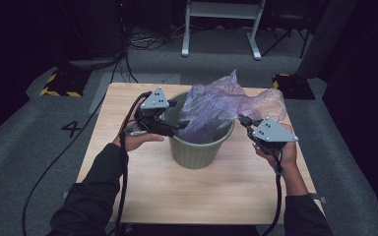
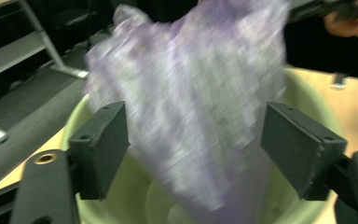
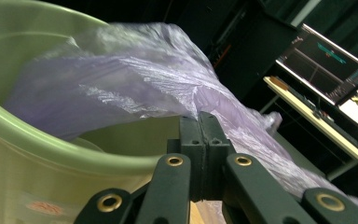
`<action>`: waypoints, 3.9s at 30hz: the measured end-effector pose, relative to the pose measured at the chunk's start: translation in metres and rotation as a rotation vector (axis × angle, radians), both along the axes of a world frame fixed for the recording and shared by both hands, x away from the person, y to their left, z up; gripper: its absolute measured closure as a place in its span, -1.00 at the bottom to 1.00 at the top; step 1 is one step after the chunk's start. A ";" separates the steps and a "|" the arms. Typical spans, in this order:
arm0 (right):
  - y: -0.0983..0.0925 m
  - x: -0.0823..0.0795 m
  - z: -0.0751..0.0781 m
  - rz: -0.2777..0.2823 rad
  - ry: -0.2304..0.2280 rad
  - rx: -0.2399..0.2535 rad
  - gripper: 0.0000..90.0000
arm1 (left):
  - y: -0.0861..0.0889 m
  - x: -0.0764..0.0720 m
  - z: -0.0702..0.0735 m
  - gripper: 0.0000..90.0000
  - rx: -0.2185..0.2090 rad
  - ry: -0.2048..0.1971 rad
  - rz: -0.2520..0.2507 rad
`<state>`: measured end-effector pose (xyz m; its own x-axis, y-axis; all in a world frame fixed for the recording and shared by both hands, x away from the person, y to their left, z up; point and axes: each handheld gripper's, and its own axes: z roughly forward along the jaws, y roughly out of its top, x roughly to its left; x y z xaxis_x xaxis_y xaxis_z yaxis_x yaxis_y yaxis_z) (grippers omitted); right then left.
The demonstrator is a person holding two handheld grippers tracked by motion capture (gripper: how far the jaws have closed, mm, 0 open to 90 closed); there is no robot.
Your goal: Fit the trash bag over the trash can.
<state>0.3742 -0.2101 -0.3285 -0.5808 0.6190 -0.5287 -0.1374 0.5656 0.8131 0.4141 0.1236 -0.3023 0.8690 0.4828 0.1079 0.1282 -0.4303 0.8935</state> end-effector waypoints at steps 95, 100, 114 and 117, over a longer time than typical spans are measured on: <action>0.013 -0.058 -0.007 0.327 0.179 0.100 0.91 | -0.030 -0.028 -0.010 0.99 0.082 -0.079 -0.087; 0.027 -0.061 -0.003 0.337 0.175 0.053 1.00 | -0.027 -0.040 -0.001 -0.03 0.000 -0.052 -0.111; 0.038 -0.074 -0.017 0.354 0.181 0.021 0.42 | -0.061 -0.037 -0.009 0.60 0.207 -0.074 -0.068; 0.029 -0.080 -0.017 0.330 0.184 0.053 0.20 | -0.055 -0.032 -0.010 0.96 0.199 -0.075 -0.038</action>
<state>0.2946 -0.1815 -0.3452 -0.8360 0.4062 -0.3689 -0.1540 0.4716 0.8683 0.3824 0.0682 -0.3126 0.8723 0.4124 0.2627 0.0449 -0.6025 0.7968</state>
